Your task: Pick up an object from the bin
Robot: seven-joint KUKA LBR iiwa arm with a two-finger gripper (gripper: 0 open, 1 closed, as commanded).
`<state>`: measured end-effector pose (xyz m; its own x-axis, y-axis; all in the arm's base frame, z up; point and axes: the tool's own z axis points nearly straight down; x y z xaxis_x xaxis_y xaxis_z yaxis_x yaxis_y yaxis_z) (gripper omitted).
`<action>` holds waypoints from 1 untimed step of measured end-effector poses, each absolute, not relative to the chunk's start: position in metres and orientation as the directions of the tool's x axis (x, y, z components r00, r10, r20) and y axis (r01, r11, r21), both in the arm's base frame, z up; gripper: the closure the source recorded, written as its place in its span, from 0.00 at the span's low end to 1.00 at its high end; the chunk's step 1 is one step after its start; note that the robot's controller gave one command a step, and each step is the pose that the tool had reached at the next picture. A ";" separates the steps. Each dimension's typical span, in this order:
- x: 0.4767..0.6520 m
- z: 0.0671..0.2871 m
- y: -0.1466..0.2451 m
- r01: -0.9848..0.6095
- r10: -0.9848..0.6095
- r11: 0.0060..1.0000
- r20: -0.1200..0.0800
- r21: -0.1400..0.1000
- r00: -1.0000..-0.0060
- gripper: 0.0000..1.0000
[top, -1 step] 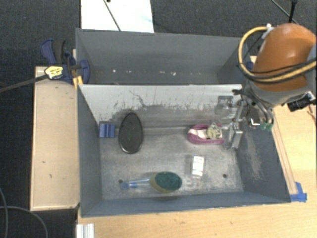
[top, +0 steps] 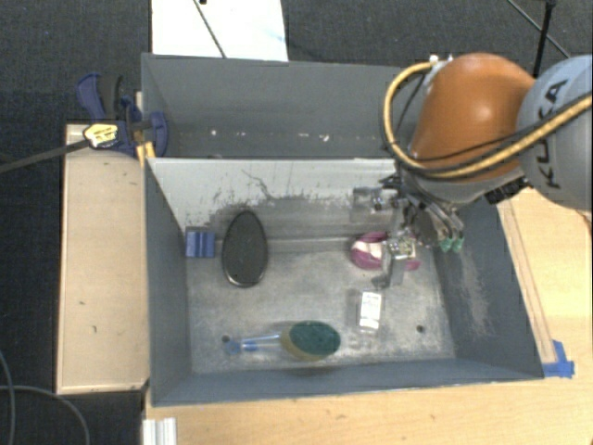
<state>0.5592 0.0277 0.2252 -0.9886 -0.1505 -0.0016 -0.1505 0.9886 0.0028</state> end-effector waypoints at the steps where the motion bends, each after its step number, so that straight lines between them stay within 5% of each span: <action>1: 0.560 0.071 -0.019 -0.261 -0.261 0.965 0.011 0.003 -0.965 0.00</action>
Offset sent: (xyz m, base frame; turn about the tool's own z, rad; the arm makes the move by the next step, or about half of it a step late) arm 0.0027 -0.0451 -0.1515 -0.1141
